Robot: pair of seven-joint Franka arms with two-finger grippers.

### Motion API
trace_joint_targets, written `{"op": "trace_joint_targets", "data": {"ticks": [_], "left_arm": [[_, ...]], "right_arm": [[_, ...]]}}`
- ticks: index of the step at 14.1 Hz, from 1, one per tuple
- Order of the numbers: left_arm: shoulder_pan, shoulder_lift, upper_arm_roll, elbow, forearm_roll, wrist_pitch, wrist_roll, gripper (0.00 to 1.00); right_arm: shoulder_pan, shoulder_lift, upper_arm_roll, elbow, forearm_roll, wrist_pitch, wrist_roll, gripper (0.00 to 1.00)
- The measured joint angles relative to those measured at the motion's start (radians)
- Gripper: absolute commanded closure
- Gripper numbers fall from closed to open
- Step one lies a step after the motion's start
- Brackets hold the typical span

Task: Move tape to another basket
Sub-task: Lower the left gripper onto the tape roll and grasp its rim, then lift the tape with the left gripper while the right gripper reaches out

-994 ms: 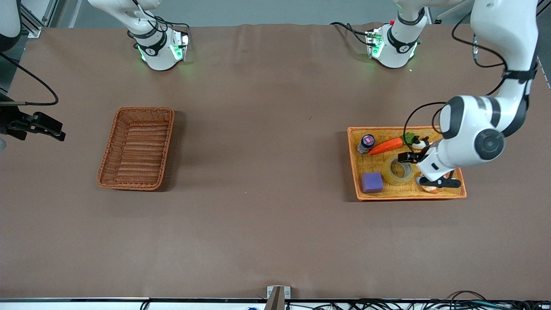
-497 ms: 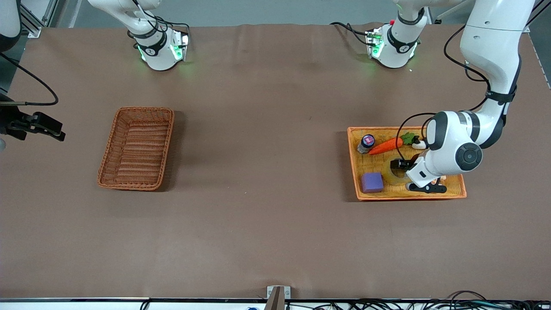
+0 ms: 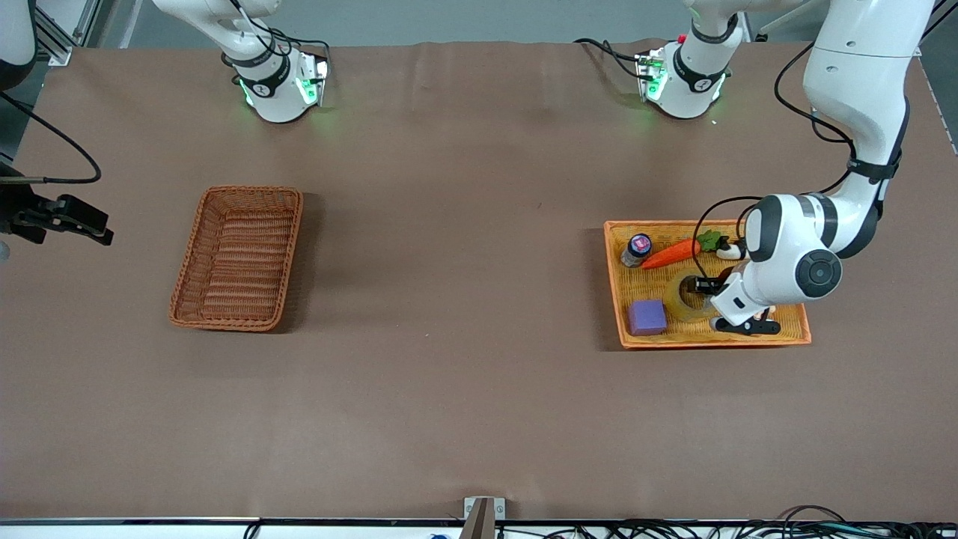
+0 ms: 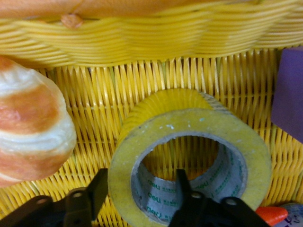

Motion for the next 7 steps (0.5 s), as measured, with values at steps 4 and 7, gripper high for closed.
{"op": "trace_joint_targets", "data": {"ticks": [4, 7], "left_arm": [[0.004, -0.023, 0.001, 0.001, 0.003, 0.004, 0.001, 0.97], [0.004, -0.106, -0.001, 0.023, 0.003, -0.055, 0.001, 0.97]], "right_arm": [[0.000, 0.000, 0.000, 0.000, 0.000, 0.000, 0.000, 0.00], [0.000, 0.000, 0.000, -0.001, 0.000, 0.000, 0.000, 0.00]]}}
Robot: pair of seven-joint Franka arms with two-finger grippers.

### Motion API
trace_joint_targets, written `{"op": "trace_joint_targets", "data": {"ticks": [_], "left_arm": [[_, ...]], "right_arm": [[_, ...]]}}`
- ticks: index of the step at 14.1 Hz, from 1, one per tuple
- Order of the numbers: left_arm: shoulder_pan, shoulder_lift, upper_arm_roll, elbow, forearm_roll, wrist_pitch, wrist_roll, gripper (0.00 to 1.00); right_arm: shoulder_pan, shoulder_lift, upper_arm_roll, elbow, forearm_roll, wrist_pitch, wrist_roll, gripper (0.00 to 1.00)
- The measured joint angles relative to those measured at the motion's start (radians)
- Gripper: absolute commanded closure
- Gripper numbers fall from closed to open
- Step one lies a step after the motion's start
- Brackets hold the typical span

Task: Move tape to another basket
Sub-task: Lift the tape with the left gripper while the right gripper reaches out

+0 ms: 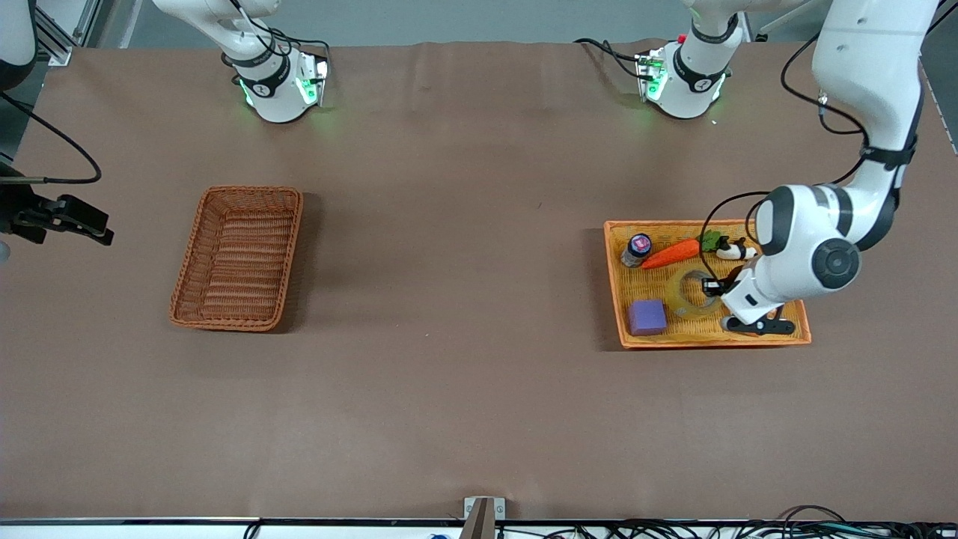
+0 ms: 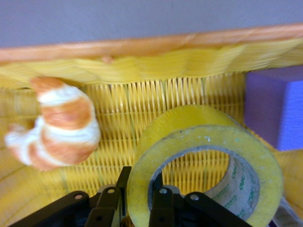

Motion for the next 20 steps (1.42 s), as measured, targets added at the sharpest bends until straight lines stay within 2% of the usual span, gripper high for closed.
{"op": "trace_joint_targets", "data": {"ticks": [2, 4, 6, 9, 14, 16, 20], "left_arm": [[0.001, -0.068, -0.013, 0.053, 0.000, -0.116, 0.000, 0.97], [0.001, -0.107, -0.059, 0.126, 0.000, -0.232, -0.018, 0.97], [0.000, -0.115, -0.141, 0.176, 0.000, -0.285, -0.088, 0.97], [-0.010, -0.088, -0.283, 0.208, 0.004, -0.288, -0.236, 0.96], [-0.047, 0.062, -0.505, 0.321, 0.120, -0.286, -0.534, 0.97], [-0.156, 0.137, -0.523, 0.382, 0.182, -0.283, -0.655, 0.96], [-0.377, 0.350, -0.514, 0.567, 0.266, -0.255, -0.836, 0.91]], "right_arm": [[0.000, 0.000, 0.000, 0.000, 0.000, -0.001, 0.000, 0.00], [0.000, 0.000, -0.001, -0.001, 0.000, -0.001, 0.000, 0.00], [0.000, 0.000, -0.001, -0.001, 0.000, -0.001, 0.000, 0.00], [0.000, 0.000, -0.001, -0.001, 0.000, -0.001, 0.000, 0.00], [0.000, 0.000, 0.000, -0.001, 0.000, 0.002, 0.000, 0.00], [0.000, 0.000, 0.000, -0.001, 0.000, 0.002, 0.000, 0.00], [-0.009, 0.000, -0.005, 0.000, 0.000, 0.001, 0.000, 0.00]]}}
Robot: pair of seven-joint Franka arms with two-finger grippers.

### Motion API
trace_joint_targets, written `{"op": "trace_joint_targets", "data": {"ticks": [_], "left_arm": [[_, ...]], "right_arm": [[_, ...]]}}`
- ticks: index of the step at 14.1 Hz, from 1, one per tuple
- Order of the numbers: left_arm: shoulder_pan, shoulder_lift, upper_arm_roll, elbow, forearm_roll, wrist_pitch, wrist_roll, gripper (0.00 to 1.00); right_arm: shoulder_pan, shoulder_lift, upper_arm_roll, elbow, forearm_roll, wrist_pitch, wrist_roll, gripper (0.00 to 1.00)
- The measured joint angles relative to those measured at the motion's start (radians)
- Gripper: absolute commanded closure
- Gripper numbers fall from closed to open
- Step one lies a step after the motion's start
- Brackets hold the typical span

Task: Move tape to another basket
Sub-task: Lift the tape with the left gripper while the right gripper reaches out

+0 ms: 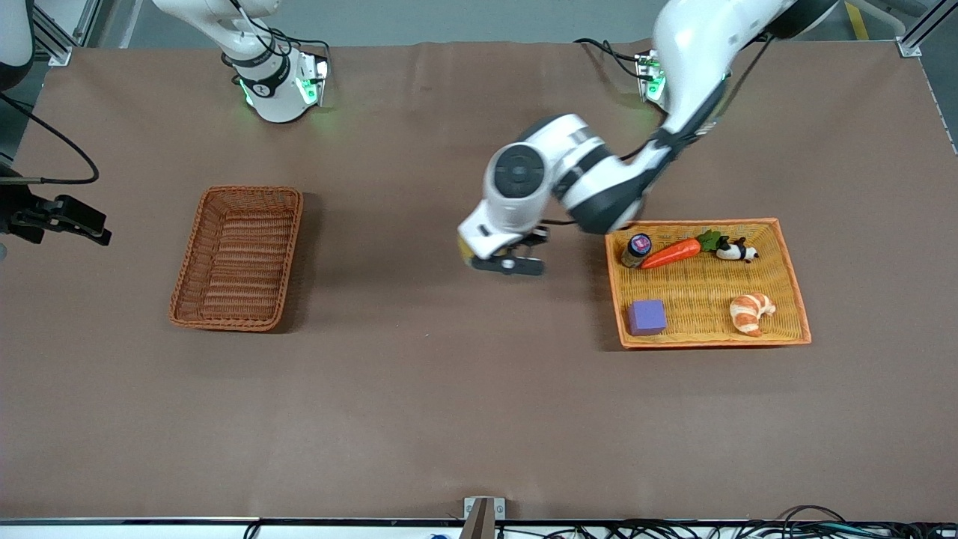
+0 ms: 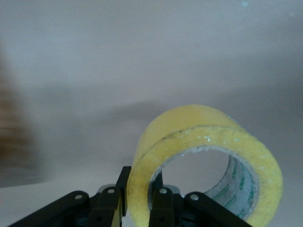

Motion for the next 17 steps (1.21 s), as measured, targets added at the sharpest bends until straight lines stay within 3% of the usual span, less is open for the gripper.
{"op": "trace_joint_targets", "data": {"ticks": [2, 4, 7, 10, 11, 13, 15, 17], "left_arm": [[-0.085, 0.077, 0.046, 0.053, 0.003, 0.063, -0.010, 0.90], [-0.195, 0.137, 0.142, 0.085, 0.003, 0.124, -0.010, 0.86], [-0.305, 0.218, 0.218, 0.130, 0.003, 0.169, -0.017, 0.73], [-0.308, 0.228, 0.222, 0.150, 0.003, 0.215, -0.017, 0.09], [-0.306, 0.228, 0.222, 0.153, 0.003, 0.231, -0.017, 0.00], [-0.301, 0.226, 0.222, 0.168, -0.006, 0.238, -0.018, 0.00], [-0.286, 0.205, 0.221, 0.182, -0.054, 0.227, -0.018, 0.00], [-0.248, 0.150, 0.211, 0.190, -0.102, 0.130, -0.017, 0.00]], "right_arm": [[-0.010, 0.000, 0.000, 0.000, 0.000, 0.003, -0.002, 0.00], [-0.012, 0.000, 0.000, 0.000, 0.000, 0.005, -0.011, 0.00], [-0.005, 0.001, 0.008, -0.001, 0.002, 0.006, -0.018, 0.00], [0.063, 0.025, 0.021, -0.004, 0.003, 0.006, -0.010, 0.00], [0.090, 0.034, 0.029, -0.004, 0.003, 0.025, 0.009, 0.00], [0.115, 0.051, 0.060, -0.005, 0.005, 0.078, 0.073, 0.00], [0.119, 0.082, 0.131, -0.010, 0.006, 0.129, 0.226, 0.00], [0.136, 0.123, 0.210, -0.039, 0.003, 0.215, 0.363, 0.00]]}}
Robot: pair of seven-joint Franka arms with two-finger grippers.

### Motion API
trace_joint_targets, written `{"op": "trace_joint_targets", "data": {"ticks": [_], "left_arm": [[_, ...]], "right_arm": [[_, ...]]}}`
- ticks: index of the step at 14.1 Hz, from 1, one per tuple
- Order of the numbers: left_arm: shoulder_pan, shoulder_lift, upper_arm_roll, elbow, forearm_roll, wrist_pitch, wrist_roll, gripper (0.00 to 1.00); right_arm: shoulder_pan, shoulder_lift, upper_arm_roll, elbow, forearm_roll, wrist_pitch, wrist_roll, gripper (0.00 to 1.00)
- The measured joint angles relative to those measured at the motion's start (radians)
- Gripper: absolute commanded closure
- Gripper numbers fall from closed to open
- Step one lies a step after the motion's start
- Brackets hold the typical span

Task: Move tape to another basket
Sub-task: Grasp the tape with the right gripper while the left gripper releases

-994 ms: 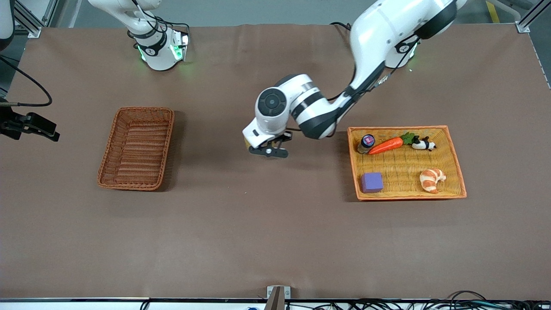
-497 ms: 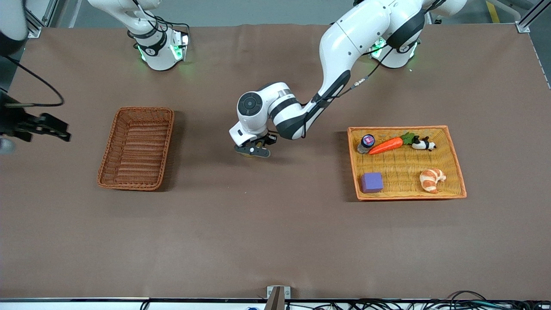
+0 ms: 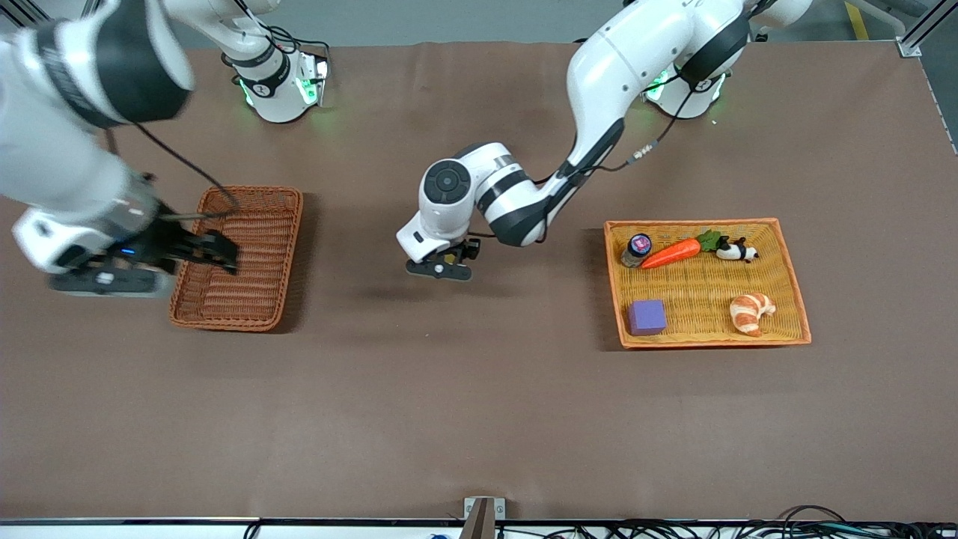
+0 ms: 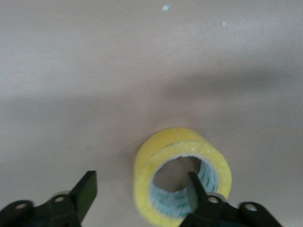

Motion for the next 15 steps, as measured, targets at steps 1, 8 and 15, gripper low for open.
{"op": "trace_joint_targets", "data": {"ticks": [1, 8, 15], "left_arm": [[0.017, -0.036, -0.004, 0.002, -0.009, -0.057, 0.001, 0.00], [0.211, -0.324, 0.016, -0.019, -0.010, -0.373, 0.201, 0.00], [0.269, -0.546, 0.272, -0.134, -0.110, -0.390, 0.564, 0.00]], "right_arm": [[0.023, 0.017, 0.020, -0.032, -0.004, 0.060, 0.055, 0.00], [0.263, 0.152, 0.034, -0.292, -0.181, 0.410, 0.342, 0.00], [0.307, 0.237, 0.025, -0.481, -0.297, 0.671, 0.376, 0.00]]}}
